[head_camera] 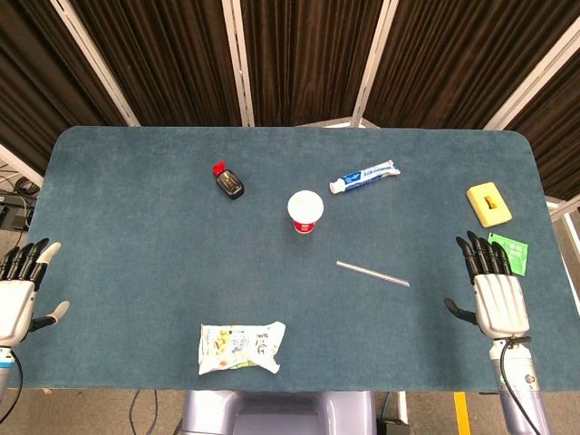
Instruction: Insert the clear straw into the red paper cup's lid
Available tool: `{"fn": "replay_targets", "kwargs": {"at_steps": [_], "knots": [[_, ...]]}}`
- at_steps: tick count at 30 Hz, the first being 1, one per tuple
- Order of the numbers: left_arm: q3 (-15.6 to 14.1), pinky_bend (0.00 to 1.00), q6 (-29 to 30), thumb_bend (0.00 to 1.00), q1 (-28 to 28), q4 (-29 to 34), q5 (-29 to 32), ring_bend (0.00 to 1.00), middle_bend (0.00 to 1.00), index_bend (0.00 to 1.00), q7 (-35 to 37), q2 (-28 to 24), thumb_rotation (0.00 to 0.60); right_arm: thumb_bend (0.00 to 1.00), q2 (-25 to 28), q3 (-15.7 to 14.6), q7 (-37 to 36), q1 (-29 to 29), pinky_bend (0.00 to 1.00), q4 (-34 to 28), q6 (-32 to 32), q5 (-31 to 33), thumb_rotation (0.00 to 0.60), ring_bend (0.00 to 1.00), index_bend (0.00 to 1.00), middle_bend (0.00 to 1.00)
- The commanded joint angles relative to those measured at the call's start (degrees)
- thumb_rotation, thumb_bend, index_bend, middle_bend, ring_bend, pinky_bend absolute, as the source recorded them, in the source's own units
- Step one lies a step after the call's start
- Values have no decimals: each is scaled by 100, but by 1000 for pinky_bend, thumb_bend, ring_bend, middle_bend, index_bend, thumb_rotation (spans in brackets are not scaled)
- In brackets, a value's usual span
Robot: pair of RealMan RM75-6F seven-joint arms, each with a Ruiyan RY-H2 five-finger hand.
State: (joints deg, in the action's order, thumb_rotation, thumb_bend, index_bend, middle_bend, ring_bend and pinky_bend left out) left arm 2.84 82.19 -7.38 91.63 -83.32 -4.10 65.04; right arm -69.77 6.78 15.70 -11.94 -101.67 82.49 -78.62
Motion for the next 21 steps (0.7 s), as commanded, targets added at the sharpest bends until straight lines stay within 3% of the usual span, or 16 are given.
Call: {"fn": "replay_targets", "kwargs": {"at_steps": [1,21], "knots": [[-4,0,9,246,4,4,-11,0,0,50,-5,-3,600,166,2,3,-7,6,0,5,-6,4,600,0,0,0],[-7,0,21,248,11,2,-31,0,0,52,30,-4,600,163,2,84,123,-34,0,-241,-36,-22,600,0,0,0]]}}
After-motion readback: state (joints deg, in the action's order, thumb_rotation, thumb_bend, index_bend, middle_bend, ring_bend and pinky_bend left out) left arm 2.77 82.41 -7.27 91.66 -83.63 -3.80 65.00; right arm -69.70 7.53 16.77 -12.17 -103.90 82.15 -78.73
